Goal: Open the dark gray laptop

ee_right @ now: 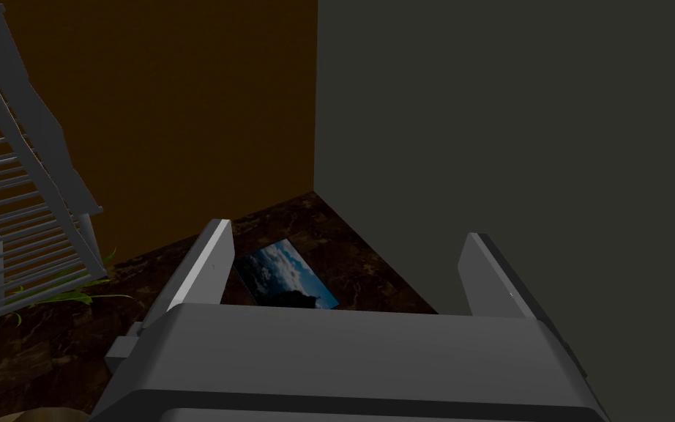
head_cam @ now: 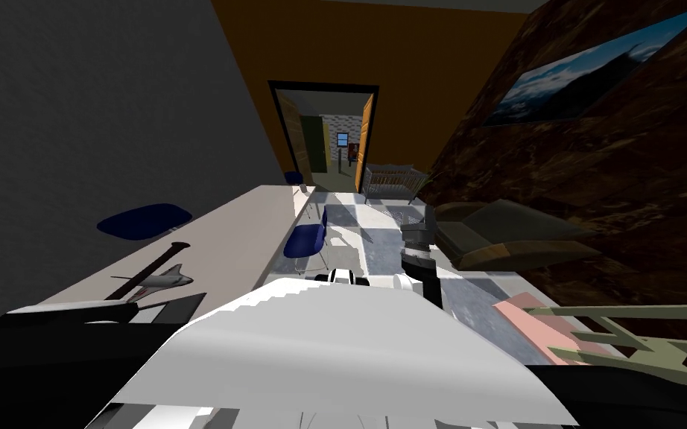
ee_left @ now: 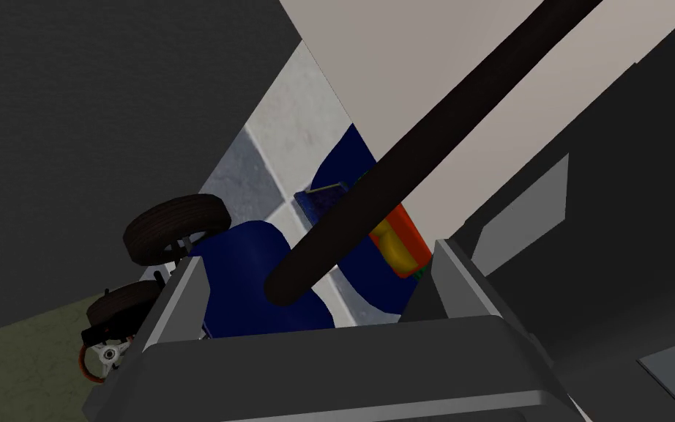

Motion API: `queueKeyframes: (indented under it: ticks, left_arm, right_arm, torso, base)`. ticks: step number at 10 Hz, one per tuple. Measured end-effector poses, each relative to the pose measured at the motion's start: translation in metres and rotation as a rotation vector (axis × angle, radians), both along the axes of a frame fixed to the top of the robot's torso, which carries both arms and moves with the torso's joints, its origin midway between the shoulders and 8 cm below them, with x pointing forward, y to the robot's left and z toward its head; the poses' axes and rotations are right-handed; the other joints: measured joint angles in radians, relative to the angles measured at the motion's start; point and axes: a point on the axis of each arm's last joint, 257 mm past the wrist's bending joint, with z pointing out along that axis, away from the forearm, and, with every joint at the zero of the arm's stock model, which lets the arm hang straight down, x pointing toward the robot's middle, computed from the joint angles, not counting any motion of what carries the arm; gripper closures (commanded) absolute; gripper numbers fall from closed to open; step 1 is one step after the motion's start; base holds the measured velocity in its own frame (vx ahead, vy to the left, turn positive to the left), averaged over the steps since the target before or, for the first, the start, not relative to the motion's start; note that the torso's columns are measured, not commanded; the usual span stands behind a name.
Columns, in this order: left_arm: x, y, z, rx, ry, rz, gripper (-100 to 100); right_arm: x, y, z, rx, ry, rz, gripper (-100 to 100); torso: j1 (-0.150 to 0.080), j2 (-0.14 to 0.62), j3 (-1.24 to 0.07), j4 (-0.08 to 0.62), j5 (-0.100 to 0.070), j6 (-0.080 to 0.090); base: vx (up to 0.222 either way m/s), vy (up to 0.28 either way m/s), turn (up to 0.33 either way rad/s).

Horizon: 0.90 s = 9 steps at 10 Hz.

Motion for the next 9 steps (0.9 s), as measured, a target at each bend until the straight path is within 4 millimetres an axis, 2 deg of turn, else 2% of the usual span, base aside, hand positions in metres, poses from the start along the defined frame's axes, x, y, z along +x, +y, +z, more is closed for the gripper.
queueKeyframes:
  ticks: [4, 9]
  left_arm:
    - [-0.018, -0.016, 0.014, -0.066, -0.008, 0.055, -100]
    - [-0.034, -0.050, 0.028, -0.171, -0.056, 0.131, -100]
  right_arm:
    - [0.000, 0.000, 0.000, 0.000, 0.000, 0.000, 0]
    - [0.000, 0.000, 0.000, 0.000, 0.000, 0.000, 0]
  torso:
    - [-0.005, -0.004, -0.004, -0.002, -0.005, 0.003]
    - [-0.005, -0.003, -0.004, -0.001, -0.005, 0.003]
  base:
    - [-0.003, 0.023, -0.038]
    - [0.002, 0.026, -0.044]
